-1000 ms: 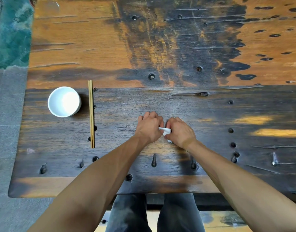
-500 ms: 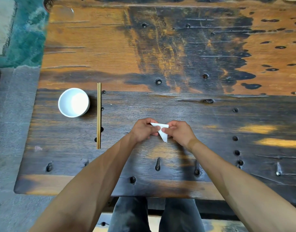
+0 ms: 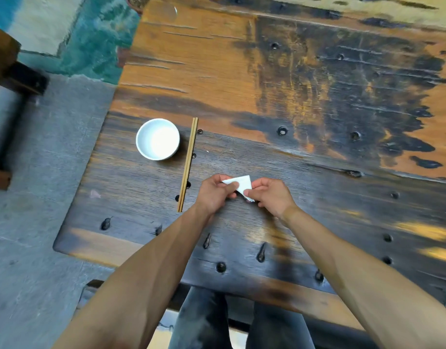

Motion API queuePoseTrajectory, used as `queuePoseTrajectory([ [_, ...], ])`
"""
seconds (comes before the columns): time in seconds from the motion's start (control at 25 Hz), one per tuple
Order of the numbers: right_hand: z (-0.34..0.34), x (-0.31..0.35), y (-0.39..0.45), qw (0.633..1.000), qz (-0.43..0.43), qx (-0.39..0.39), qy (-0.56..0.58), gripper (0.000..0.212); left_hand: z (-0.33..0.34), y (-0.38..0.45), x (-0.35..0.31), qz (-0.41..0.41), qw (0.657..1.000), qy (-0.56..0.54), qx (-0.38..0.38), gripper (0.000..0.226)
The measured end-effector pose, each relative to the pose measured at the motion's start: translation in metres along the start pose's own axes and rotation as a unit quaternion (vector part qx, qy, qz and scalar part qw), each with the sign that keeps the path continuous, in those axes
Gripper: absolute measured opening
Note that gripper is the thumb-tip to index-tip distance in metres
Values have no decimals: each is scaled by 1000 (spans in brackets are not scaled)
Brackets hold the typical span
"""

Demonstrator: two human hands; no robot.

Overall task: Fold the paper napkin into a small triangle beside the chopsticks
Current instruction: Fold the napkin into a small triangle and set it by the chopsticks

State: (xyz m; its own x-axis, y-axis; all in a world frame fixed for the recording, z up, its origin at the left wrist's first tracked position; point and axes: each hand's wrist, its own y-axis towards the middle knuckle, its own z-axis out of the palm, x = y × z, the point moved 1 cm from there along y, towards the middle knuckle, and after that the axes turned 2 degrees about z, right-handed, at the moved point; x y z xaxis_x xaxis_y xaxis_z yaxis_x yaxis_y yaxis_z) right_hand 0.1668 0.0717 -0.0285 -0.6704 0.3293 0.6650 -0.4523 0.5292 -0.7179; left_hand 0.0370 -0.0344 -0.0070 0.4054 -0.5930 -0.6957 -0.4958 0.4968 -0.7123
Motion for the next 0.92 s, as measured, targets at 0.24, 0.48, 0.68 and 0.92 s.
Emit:
queuePoseTrajectory([
  [0.24,30,24,5,997,7,68,-24,20,-28,5,2,0,997,-64,-29,15],
  [0.48,54,40,11,996,25,87,9,18,-47,23,-8,2,999,-30,-11,13],
  [0.68,57,54,28,999,17,28,42,11,-62,42,-23,12,999,5,39,9],
  [0.92,66,70,52,999,14,-19,31,11,-61,48,-12,-44,999,-21,6,25],
])
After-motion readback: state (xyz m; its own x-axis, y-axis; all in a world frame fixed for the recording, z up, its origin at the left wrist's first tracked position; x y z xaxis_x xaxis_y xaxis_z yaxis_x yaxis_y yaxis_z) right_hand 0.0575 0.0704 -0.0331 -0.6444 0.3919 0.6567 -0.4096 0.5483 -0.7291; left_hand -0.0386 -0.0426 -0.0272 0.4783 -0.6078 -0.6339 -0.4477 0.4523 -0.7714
